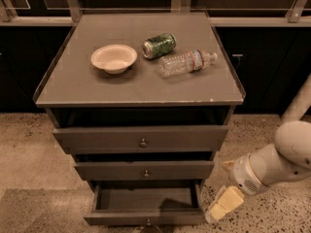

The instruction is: Close bottom drawer

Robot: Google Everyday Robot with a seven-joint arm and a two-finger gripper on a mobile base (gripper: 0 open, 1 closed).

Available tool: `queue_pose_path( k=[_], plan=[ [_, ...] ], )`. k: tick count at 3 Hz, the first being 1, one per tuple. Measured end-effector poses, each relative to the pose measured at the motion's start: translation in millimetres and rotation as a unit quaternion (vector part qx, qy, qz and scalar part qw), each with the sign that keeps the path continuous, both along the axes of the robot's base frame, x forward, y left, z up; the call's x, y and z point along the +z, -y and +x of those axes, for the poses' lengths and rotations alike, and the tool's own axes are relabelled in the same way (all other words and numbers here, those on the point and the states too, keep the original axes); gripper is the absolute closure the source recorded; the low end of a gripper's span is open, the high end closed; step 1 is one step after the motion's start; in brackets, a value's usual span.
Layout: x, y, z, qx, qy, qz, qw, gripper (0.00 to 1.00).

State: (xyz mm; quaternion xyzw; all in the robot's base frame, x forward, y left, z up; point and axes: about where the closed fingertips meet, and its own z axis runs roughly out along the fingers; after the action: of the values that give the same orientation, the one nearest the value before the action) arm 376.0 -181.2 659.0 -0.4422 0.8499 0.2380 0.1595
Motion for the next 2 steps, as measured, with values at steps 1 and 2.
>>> queue_pose_path(
  k=[1,2],
  plan=[
    [-55,1,10,-0.010,-0.033,0.032,0.9989,0.00],
    [-67,-1,7,-0.010,-0.046,0.040,0.9981,0.18]
  ],
)
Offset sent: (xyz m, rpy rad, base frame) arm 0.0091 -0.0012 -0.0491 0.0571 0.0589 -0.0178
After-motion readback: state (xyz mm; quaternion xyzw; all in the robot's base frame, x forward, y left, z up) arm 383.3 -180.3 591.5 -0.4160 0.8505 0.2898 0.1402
